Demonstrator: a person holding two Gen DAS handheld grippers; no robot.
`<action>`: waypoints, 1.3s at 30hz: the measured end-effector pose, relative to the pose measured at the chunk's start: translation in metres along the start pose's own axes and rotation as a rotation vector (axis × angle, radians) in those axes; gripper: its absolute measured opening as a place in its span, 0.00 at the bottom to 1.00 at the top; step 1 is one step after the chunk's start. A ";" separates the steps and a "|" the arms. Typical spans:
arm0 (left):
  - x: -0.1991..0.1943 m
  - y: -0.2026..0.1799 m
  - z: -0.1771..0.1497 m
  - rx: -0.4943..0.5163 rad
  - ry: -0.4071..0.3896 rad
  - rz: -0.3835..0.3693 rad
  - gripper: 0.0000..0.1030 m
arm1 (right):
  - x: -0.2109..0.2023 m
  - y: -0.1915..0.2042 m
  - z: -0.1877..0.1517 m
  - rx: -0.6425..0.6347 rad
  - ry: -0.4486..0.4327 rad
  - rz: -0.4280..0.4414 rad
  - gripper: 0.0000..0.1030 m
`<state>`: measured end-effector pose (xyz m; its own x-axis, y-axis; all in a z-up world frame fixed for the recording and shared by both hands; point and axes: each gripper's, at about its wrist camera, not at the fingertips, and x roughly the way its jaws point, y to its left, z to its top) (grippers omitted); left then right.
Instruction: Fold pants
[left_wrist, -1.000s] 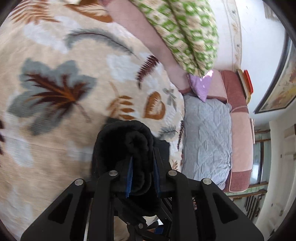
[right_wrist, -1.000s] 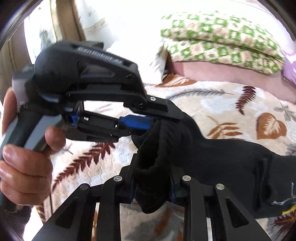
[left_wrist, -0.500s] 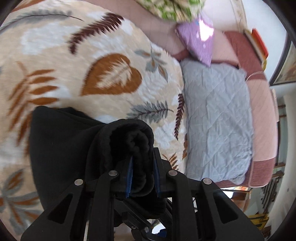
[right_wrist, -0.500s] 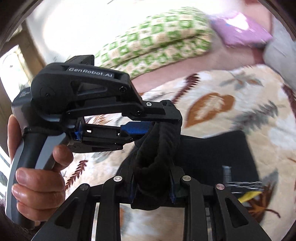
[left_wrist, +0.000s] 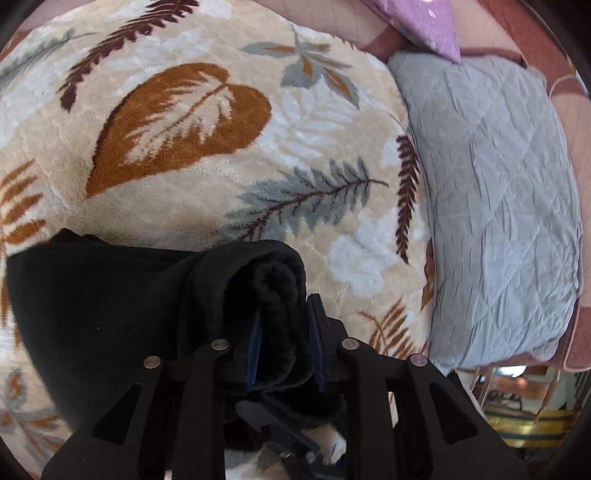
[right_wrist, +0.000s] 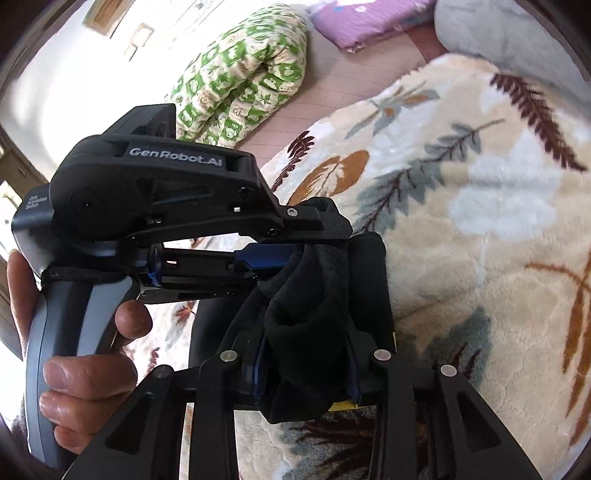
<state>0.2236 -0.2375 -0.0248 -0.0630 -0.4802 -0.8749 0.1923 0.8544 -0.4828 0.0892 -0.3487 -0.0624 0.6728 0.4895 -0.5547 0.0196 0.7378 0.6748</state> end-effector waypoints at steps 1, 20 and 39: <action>-0.004 -0.002 0.000 0.007 0.009 0.005 0.26 | -0.003 -0.002 0.001 0.008 -0.003 0.014 0.39; -0.096 0.047 -0.067 -0.009 -0.174 -0.014 0.51 | -0.053 0.022 0.046 -0.037 -0.040 0.059 0.56; -0.049 0.023 0.000 0.160 -0.076 0.093 0.52 | 0.007 0.030 0.030 -0.224 0.171 -0.115 0.31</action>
<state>0.2316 -0.1943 0.0074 0.0347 -0.4196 -0.9071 0.3473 0.8561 -0.3827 0.1173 -0.3368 -0.0313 0.5411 0.4538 -0.7080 -0.0875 0.8677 0.4893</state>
